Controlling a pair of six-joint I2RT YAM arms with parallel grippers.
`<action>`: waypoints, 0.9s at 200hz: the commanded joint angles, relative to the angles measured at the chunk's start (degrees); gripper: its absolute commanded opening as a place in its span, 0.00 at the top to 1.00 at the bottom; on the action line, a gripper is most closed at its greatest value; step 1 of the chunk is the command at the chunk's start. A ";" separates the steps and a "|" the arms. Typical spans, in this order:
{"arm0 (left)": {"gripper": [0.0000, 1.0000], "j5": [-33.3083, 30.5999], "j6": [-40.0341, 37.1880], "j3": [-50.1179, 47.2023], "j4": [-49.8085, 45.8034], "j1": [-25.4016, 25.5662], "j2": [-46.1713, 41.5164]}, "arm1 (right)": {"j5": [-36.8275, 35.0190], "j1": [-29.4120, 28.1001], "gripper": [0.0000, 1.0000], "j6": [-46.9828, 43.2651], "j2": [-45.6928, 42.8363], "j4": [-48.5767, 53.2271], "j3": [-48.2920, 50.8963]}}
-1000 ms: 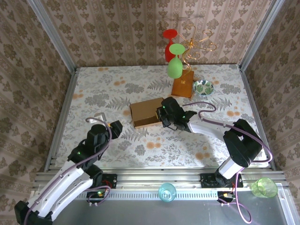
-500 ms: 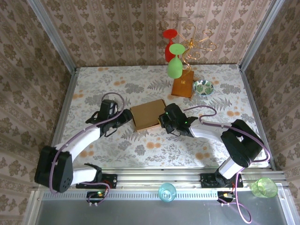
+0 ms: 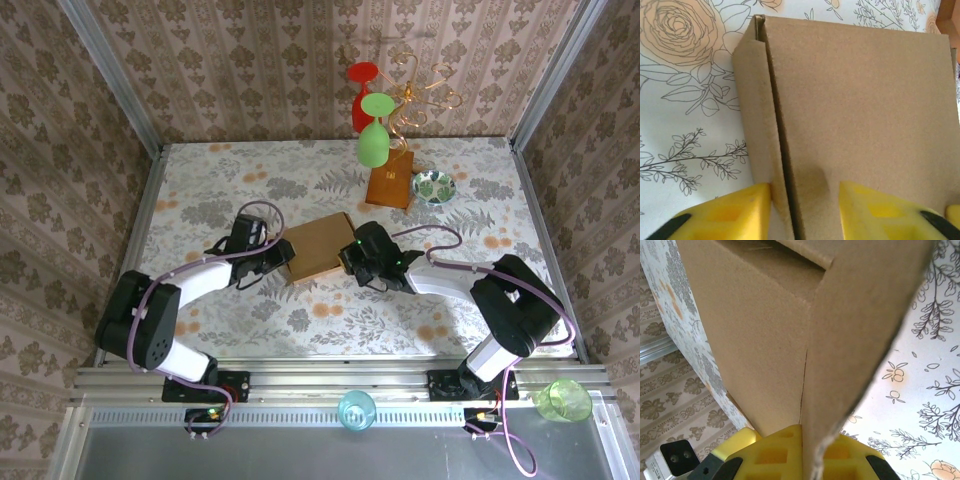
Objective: Fold the paper box
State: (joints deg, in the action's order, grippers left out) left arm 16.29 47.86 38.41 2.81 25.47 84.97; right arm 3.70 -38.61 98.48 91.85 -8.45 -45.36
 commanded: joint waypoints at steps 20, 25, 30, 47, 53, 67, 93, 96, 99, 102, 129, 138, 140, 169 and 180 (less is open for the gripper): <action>0.68 -0.47 -0.41 -1.06 -1.26 2.36 1.57 | 2.00 0.79 1.00 -3.17 0.60 5.16 1.25; 0.69 -0.84 -0.60 -0.94 -2.11 2.51 1.66 | 2.16 0.89 1.00 -3.49 0.48 5.40 1.24; 0.69 -1.05 -0.80 -0.89 -2.56 2.68 1.76 | 2.39 0.99 1.00 -3.75 0.51 5.58 1.24; 0.69 -1.64 -1.25 -0.80 -3.17 3.62 1.95 | 3.59 1.51 1.00 -4.62 0.67 6.22 1.16; 0.69 -1.70 -1.24 -0.74 -3.23 3.91 2.16 | 4.12 1.67 1.00 -4.97 0.77 6.69 1.07; 0.71 -2.20 -1.53 -0.41 -3.95 4.64 3.11 | 5.17 2.00 1.00 -5.87 0.92 7.37 1.02; 0.84 -3.41 -2.14 -0.05 -6.57 5.02 4.83 | 6.41 3.35 0.80 -11.46 -0.71 12.37 -0.95; 0.84 -3.50 -2.23 -0.13 -6.65 5.00 4.97 | 6.41 3.63 0.77 -12.55 -1.24 13.31 -1.34; 0.85 -3.65 -2.28 -0.27 -6.80 5.02 4.99 | 6.36 3.89 0.75 -13.70 -1.75 14.35 -1.68; 0.86 -3.78 -2.32 -0.32 -6.92 5.02 5.02 | 6.32 4.23 0.72 -14.98 -2.29 15.39 -2.02; 0.90 -4.16 -4.14 -0.71 -8.26 5.02 4.57 | 7.22 8.92 0.40 -29.60 -8.55 23.70 -5.11; 0.91 -4.17 -4.89 -0.71 -8.63 5.02 4.51 | 8.29 10.95 0.32 -35.92 -10.85 25.13 -5.83; 0.91 -4.12 -5.03 -0.64 -8.72 5.02 4.46 | 8.66 11.26 0.31 -37.37 -11.29 25.39 -6.04; 0.93 -4.32 -6.17 -0.53 -9.74 5.02 4.17 | 19.14 19.24 0.18 -54.20 -12.96 28.10 -8.46; 0.94 -4.44 -6.53 -0.53 -10.01 5.02 4.02 | 23.00 21.45 0.17 -59.31 -9.94 29.53 -9.75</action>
State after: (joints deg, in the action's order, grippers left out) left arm 13.26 44.49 39.48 2.87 29.93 87.18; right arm 16.38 -21.37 58.13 78.89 14.79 -52.62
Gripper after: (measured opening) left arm 0.092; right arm 0.819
